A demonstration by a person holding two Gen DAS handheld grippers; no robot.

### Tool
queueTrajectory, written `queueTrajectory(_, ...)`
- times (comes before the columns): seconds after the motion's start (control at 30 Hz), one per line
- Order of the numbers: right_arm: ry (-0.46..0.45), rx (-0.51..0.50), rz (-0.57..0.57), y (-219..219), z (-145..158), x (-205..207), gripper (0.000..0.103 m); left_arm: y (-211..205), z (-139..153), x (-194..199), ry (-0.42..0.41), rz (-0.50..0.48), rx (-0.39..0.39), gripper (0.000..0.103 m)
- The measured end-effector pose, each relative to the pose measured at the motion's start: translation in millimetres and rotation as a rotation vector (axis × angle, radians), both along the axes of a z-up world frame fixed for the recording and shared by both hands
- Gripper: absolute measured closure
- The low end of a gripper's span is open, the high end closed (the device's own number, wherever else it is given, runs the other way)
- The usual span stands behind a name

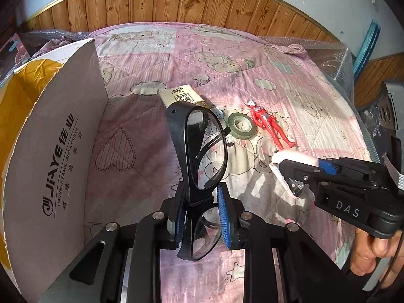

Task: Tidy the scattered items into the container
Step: 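Carry the glasses and pink stapler over the white box with both tools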

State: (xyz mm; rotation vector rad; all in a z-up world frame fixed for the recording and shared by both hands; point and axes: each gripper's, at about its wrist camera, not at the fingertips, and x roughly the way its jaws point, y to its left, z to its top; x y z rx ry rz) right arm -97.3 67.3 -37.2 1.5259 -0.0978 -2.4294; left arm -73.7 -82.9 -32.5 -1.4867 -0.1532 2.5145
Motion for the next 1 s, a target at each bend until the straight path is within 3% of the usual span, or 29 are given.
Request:
queueTrajectory(0.23, 0.016, -0.023, 0.030, -13.1, 6.3, 12.0, 0.076, -14.6, 13.2, 15.4, -0.012, 0.012, 0.066, 0.079)
queueTrajectory(0.53, 0.047, -0.033, -0.005, -13.2, 18.4, 32.2, 0.076, -24.2, 26.9, 37.1, 0.012, 0.012, 0.089, 0.079)
queueTrajectory(1.0, 0.117, -0.029, 0.013, -55.5, 48.5, 73.7, 0.076, -35.8, 48.1, 71.8, 0.086, -0.013, 0.047, 0.079)
